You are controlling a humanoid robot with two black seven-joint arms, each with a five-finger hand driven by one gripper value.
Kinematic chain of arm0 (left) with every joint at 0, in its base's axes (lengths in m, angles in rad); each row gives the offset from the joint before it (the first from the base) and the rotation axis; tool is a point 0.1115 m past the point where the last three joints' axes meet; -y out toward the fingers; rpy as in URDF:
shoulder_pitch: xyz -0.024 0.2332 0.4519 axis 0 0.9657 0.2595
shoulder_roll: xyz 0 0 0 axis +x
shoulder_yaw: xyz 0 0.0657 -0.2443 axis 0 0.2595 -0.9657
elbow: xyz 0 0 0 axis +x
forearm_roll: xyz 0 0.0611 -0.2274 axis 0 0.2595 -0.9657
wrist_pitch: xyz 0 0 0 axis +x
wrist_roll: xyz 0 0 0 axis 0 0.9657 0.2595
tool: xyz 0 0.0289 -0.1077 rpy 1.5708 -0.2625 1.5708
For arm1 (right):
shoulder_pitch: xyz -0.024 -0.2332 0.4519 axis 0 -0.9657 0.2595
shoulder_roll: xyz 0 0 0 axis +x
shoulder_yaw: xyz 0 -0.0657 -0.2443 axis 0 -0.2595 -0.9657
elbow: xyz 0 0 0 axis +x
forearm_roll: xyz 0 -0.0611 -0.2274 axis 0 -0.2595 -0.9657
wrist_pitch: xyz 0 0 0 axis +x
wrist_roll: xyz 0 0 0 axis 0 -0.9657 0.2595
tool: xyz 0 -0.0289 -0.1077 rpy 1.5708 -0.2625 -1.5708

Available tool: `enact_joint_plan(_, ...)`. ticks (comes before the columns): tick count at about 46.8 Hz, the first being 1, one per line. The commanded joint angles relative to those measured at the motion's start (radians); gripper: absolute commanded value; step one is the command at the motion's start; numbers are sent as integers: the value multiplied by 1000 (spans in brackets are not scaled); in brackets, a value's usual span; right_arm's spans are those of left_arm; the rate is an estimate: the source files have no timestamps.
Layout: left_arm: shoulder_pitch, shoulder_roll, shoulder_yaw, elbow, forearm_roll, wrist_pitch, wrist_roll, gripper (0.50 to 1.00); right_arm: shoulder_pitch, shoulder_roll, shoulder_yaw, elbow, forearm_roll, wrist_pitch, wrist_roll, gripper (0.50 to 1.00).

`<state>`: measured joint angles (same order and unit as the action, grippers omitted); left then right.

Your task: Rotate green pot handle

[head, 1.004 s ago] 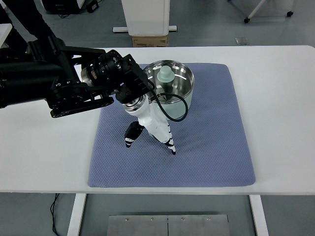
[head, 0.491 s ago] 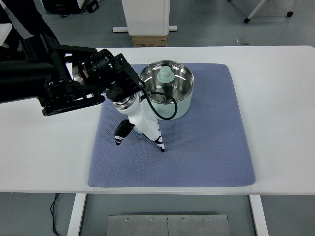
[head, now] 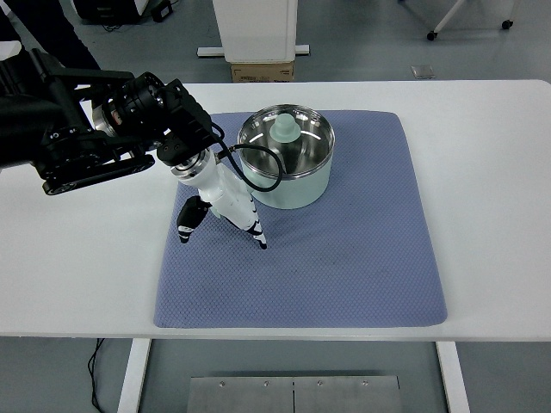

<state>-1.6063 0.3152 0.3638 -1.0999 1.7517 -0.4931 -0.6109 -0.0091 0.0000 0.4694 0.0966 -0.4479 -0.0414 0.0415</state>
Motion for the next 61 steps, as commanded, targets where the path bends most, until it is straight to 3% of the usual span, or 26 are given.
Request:
enact_joint_plan(1,2,19,1,0,0,1,0,1000,0,0,0,0,0,0,0,1000)
enact_joint_plan(22,14,113,10,18,0,34,0,1000,0,0,0,0,0,0,0,1000)
enact_joint_plan(32,40,119,12,74,0,41,0,1000,0,0,0,0,0,0,0,1000)
enact_joint_plan(40,60,120,14,107,0,102,0,1000,0,0,0,0,0,0,0,1000)
enact_joint_plan(61,74,113,15,183,-3,114,0,1000,0,0,0,0,0,0,0,1000)
